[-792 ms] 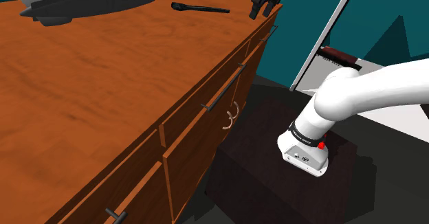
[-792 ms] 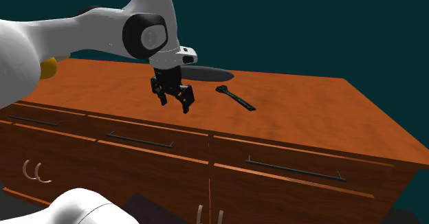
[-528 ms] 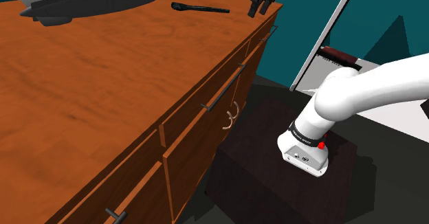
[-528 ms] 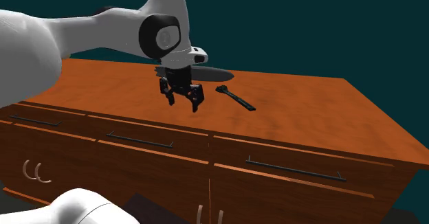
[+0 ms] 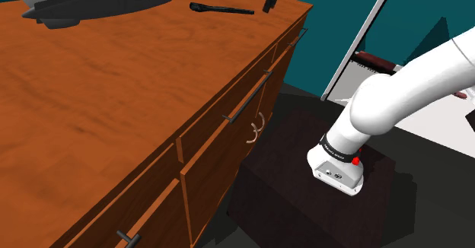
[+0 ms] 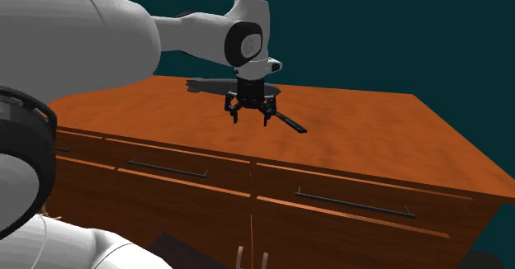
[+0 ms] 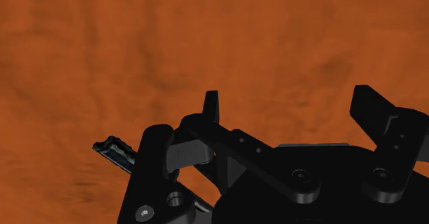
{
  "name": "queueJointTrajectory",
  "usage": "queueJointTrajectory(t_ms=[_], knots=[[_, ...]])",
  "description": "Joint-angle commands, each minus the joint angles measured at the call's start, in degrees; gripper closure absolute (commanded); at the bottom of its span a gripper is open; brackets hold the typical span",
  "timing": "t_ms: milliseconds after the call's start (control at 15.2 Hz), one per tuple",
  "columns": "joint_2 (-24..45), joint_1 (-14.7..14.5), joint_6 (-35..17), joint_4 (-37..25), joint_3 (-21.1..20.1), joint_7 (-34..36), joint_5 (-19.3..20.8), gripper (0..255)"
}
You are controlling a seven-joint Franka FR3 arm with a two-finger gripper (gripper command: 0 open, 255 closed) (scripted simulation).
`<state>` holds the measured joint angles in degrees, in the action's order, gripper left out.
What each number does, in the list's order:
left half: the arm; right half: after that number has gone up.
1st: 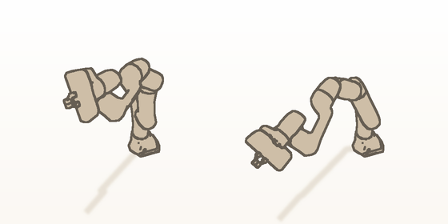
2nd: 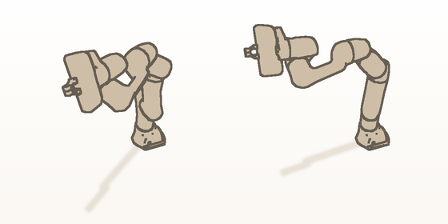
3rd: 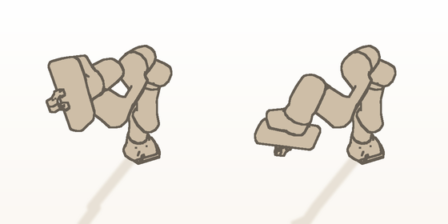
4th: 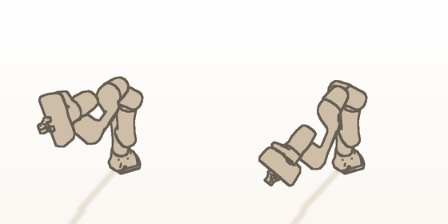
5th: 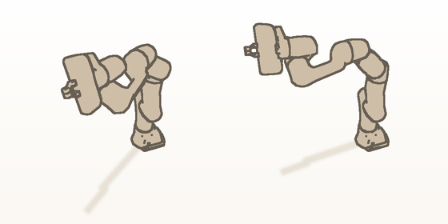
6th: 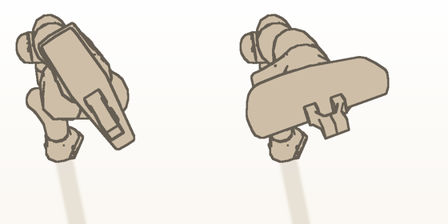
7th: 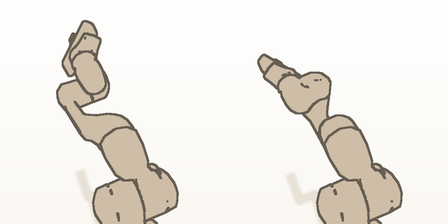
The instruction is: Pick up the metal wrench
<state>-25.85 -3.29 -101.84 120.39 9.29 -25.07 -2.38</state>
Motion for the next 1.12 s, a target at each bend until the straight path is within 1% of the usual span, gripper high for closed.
queueJointTrajectory(t_ms=[0, 330, 594, 792, 1056], knots=[[4.91, -0.99, -0.17, -4.09, 1.77, -5.61, -0.3, 0], [17.67, -2.53, 1.03, -16.24, 5.0, -18.75, -2.59, 0], [28.52, -2.56, 3.69, -28.09, 6.1, -28.52, -5.26, 0], [37.12, -1.72, 6.8, -38.63, 5.91, -35.03, -7.26, 0], [49.26, 0.2, 12.59, -55.45, 4.56, -41.89, -9.34, 0]])
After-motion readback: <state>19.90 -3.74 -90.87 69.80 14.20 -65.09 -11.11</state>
